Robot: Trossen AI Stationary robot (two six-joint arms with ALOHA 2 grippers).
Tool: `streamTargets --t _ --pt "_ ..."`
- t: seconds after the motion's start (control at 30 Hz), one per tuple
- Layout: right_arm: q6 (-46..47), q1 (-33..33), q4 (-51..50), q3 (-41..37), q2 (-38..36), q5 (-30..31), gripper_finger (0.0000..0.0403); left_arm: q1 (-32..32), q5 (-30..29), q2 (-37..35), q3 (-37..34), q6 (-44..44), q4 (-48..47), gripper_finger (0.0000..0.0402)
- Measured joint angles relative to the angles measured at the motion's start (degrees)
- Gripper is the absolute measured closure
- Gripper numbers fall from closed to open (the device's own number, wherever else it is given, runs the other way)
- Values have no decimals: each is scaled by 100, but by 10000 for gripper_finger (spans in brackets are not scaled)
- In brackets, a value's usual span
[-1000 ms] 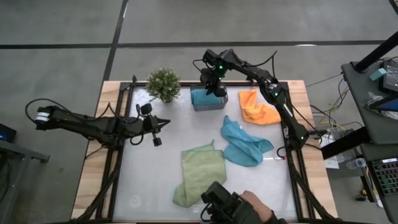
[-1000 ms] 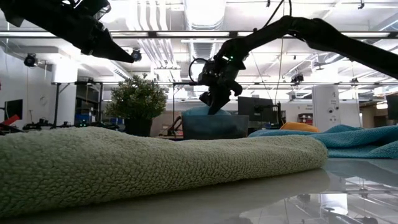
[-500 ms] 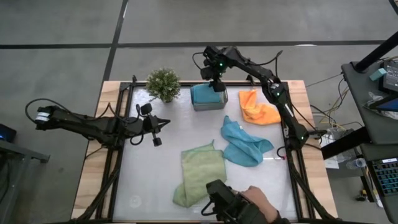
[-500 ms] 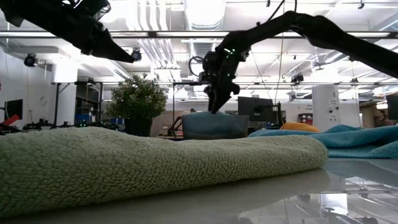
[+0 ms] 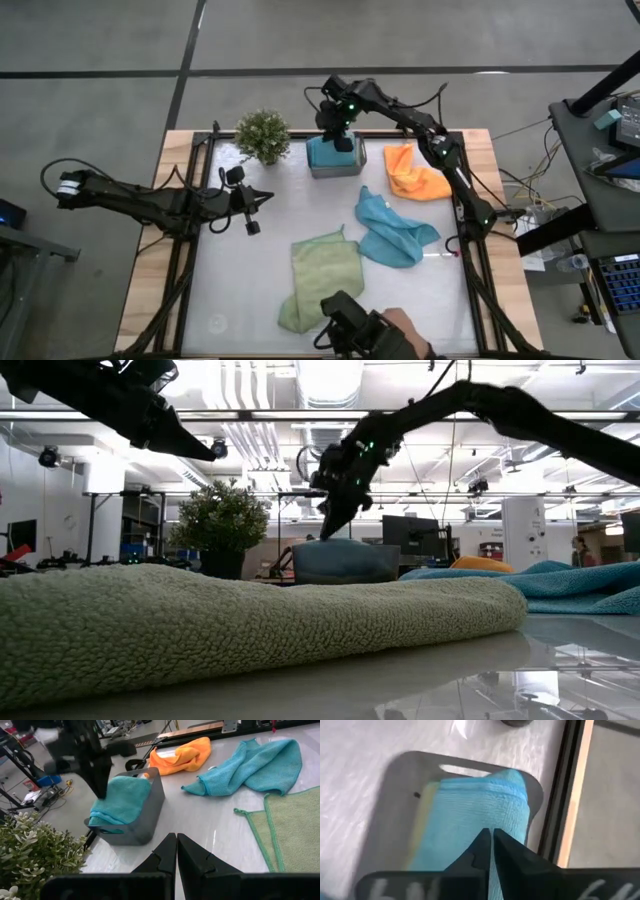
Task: Fold microfiber towels
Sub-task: Stack the folded blue towel on top of the folded green towel into the black bin
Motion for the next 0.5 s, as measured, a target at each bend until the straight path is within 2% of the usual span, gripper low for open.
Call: streamTargets --t 0.37,0.5 --pt "100 134 172 -41 561 54 394 0 0 0 0 5 -5 402" --pt "60 197 194 -37 437 473 394 0 0 0 0 2 -4 402"
